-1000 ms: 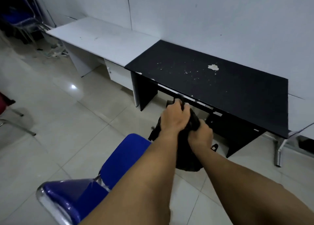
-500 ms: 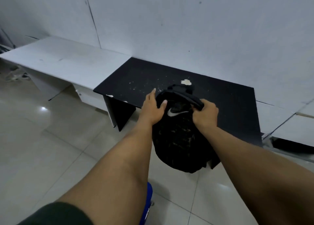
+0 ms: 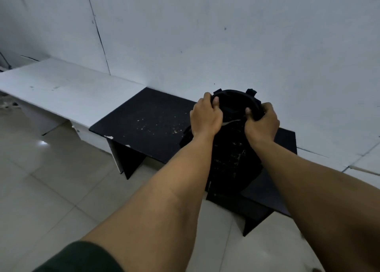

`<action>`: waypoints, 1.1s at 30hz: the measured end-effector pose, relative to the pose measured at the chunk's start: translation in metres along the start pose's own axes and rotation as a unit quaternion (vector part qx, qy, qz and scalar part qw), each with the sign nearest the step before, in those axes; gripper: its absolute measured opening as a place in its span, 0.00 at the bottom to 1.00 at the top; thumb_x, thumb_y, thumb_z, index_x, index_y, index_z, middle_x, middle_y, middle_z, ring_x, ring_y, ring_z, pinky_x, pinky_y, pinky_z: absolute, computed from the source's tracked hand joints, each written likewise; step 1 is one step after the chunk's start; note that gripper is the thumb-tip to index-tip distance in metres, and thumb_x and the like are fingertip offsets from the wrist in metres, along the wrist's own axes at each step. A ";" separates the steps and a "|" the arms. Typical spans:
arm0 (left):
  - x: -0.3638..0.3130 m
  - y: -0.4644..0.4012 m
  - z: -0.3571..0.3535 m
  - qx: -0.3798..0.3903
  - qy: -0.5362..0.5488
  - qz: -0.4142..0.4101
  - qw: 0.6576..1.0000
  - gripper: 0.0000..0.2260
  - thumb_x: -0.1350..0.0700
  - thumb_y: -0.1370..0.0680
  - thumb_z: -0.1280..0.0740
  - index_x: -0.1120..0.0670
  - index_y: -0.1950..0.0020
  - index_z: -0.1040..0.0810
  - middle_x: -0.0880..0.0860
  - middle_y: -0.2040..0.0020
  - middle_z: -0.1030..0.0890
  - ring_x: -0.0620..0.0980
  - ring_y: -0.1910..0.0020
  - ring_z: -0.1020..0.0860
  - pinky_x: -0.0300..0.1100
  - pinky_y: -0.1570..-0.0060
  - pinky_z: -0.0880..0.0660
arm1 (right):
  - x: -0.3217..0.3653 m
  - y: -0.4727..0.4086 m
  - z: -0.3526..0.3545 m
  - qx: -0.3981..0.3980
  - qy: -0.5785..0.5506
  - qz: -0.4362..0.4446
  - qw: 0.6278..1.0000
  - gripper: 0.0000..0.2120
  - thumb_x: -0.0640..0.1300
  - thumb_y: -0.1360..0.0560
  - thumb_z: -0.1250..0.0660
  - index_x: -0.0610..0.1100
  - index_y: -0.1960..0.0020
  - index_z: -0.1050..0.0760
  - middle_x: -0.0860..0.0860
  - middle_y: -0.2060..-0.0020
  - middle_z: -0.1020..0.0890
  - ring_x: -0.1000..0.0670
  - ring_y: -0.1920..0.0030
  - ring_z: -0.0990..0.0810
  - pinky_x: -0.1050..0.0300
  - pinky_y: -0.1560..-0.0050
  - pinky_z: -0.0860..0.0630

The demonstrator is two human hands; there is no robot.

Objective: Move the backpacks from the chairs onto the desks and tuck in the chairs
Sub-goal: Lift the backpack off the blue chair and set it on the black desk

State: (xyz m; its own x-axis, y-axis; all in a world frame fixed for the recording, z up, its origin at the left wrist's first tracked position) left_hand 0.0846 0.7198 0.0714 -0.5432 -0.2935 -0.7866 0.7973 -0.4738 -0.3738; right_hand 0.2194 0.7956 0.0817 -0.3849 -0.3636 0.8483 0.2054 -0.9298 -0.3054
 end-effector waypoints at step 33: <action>-0.110 -0.210 -0.357 0.101 -0.067 -0.044 0.992 0.13 0.49 0.15 0.47 0.56 0.49 0.29 0.51 0.58 0.23 0.54 0.59 0.23 0.49 0.60 0.27 | -0.179 -0.370 0.018 -0.035 0.045 -0.054 0.997 0.06 0.47 0.24 0.30 0.48 0.49 0.17 0.54 0.63 0.20 0.50 0.57 0.22 0.60 0.52 0.30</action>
State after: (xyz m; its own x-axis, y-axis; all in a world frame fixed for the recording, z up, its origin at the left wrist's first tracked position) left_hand 0.0708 1.1478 0.0610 -0.6497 -0.3440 -0.6779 0.6828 -0.6560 -0.3215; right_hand 0.2285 1.2058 0.0506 -0.4816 -0.2620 0.8363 0.0956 -0.9643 -0.2471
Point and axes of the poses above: each hand's wrist, its own y-axis away from the middle knuckle, its own z-axis out of the back of the hand, x = y × z, the point moved 2 cm from there along -y, towards the middle knuckle
